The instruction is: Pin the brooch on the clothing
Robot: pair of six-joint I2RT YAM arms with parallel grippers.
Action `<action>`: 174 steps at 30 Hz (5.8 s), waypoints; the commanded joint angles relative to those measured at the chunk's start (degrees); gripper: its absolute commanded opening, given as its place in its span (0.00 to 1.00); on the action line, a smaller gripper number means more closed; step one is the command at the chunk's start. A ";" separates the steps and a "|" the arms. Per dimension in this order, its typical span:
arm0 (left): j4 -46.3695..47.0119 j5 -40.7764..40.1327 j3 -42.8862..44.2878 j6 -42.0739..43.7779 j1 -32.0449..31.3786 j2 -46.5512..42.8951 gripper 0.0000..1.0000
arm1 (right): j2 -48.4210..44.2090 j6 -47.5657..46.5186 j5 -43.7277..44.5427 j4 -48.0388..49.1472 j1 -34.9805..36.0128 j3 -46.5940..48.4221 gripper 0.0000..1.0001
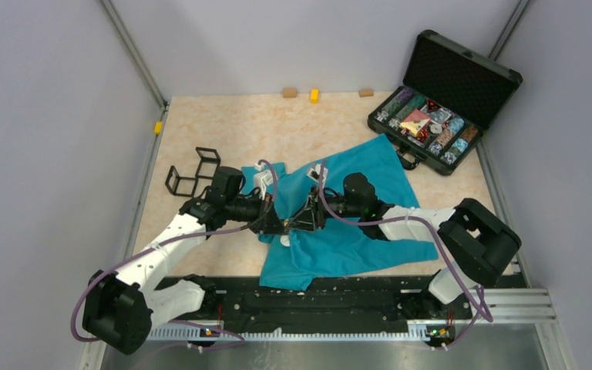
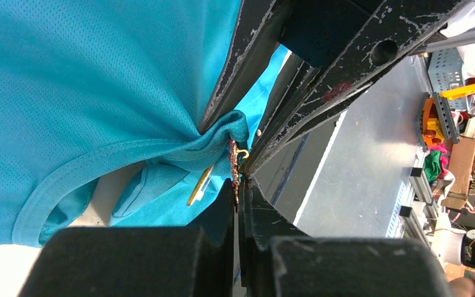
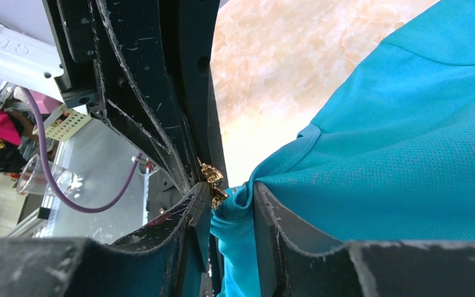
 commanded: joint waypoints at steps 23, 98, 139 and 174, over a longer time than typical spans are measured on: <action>0.73 -1.04 1.37 0.32 -0.30 -2.54 0.00 | -2.03 -1.65 13.25 -1.88 -1.64 -1.77 0.12; 8.29 -59.11 6.78 -27.30 6.76 27.66 0.00 | 2.55 -12.62 49.52 -43.93 -41.58 15.84 0.62; -6.95 -78.83 48.98 -0.66 13.94 52.13 0.01 | 9.24 -21.12 56.96 -49.98 -49.77 31.71 0.00; 9.97 -58.11 19.75 -19.94 16.87 35.50 0.55 | -6.00 3.40 31.67 -36.71 7.99 9.61 0.51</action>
